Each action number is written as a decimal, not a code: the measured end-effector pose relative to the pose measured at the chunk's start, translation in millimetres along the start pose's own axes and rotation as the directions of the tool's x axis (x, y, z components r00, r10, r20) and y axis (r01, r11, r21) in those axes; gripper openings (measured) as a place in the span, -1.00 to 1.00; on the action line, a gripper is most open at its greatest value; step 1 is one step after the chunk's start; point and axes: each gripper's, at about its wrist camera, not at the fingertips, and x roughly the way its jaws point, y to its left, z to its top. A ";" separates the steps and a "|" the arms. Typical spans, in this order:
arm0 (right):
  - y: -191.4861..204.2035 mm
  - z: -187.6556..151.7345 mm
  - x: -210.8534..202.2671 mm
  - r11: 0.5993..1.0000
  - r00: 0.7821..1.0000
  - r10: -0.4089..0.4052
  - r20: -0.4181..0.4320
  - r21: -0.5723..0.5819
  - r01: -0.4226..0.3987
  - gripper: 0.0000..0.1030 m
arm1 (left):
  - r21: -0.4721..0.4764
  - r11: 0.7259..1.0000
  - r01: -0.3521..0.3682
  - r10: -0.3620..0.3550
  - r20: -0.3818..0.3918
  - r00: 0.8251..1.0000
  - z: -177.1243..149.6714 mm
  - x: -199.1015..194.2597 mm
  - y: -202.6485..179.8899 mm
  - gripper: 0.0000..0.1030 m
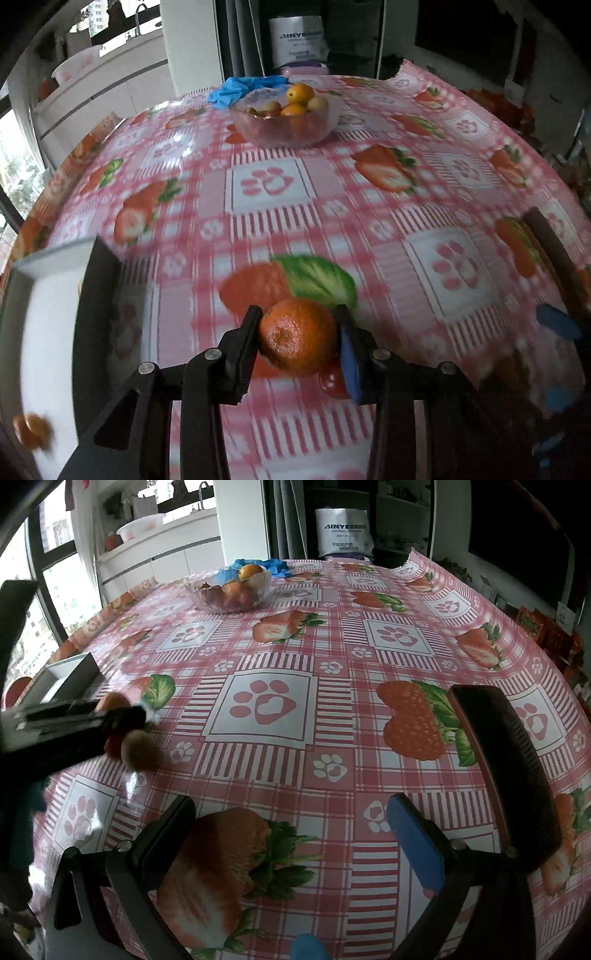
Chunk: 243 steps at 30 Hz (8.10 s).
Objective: Organize fruits
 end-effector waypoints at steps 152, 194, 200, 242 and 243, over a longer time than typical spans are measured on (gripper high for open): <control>30.3 -10.3 -4.5 0.995 0.995 0.006 -0.101 -0.099 -0.016 1.00 | -0.154 0.983 -0.097 0.108 0.065 0.992 -58.6 -25.2 35.6 0.76; 48.1 22.9 17.3 0.995 0.998 0.018 -0.064 -0.102 -0.024 0.74 | -0.151 0.986 -0.066 0.071 0.029 0.997 -57.2 -27.6 41.9 0.70; 56.7 28.6 12.8 0.989 0.999 0.019 -0.038 -0.148 -0.024 -0.41 | -0.129 0.990 -0.062 0.065 0.023 0.998 -55.9 -30.1 40.6 0.22; 227.6 77.0 -38.9 0.912 0.929 0.339 -0.149 -0.190 -0.364 -0.41 | -0.271 0.958 -0.093 0.127 0.111 0.986 -78.7 -134.9 198.9 -0.21; 237.5 78.6 -35.9 0.907 0.926 0.343 -0.160 -0.201 -0.371 -0.41 | -0.276 0.957 -0.094 0.128 0.107 0.986 -80.6 -133.5 202.8 -0.21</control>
